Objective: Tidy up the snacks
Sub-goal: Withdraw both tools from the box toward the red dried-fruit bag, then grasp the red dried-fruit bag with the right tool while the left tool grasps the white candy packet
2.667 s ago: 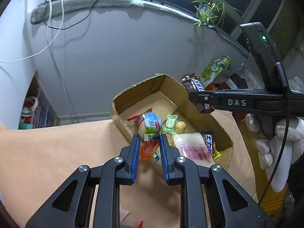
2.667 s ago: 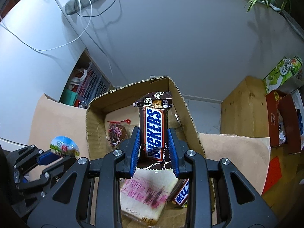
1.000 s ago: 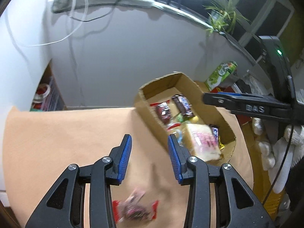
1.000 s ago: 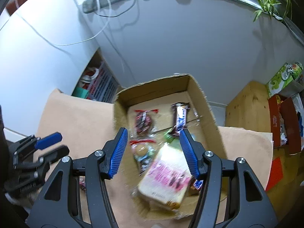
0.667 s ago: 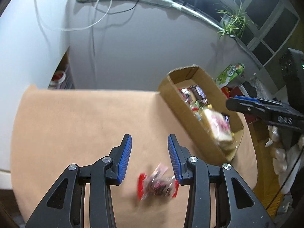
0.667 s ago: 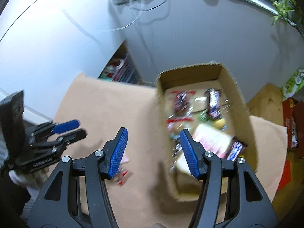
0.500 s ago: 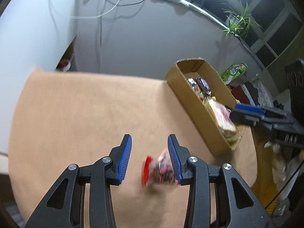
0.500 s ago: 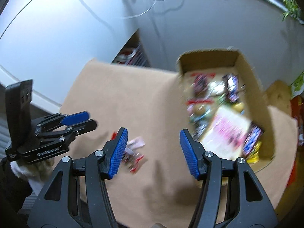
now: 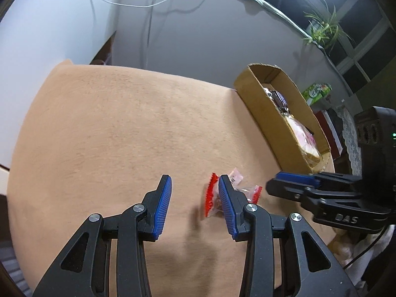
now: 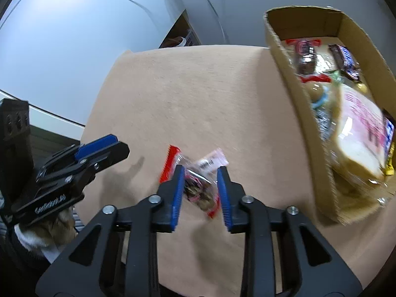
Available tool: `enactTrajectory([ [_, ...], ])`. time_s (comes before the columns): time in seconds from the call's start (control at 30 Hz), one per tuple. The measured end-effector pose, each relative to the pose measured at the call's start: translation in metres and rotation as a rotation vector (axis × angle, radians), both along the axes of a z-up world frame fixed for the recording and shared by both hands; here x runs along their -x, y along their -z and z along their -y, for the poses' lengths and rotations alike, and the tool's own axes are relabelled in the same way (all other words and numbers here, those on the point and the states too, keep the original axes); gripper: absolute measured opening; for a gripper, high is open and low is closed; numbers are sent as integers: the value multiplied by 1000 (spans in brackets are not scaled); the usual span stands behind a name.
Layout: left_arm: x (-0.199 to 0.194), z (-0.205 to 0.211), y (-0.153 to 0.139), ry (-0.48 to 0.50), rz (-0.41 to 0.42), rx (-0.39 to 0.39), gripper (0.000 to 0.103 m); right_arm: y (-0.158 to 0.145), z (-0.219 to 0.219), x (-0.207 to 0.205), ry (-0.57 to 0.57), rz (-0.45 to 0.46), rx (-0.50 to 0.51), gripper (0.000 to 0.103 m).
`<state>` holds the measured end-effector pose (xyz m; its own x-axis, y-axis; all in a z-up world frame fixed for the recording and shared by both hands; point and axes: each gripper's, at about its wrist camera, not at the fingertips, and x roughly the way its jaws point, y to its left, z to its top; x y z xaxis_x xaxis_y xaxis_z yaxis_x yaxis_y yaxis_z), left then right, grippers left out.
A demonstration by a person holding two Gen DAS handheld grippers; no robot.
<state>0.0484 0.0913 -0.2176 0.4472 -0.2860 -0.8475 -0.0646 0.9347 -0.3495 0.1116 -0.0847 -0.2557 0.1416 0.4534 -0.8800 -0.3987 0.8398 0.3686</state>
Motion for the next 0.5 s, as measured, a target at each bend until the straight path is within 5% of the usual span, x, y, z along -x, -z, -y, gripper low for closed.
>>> enactTrajectory([
  [0.5,0,-19,6,-27,-13,9,38,34,-34,8,-150,-67,57,27],
])
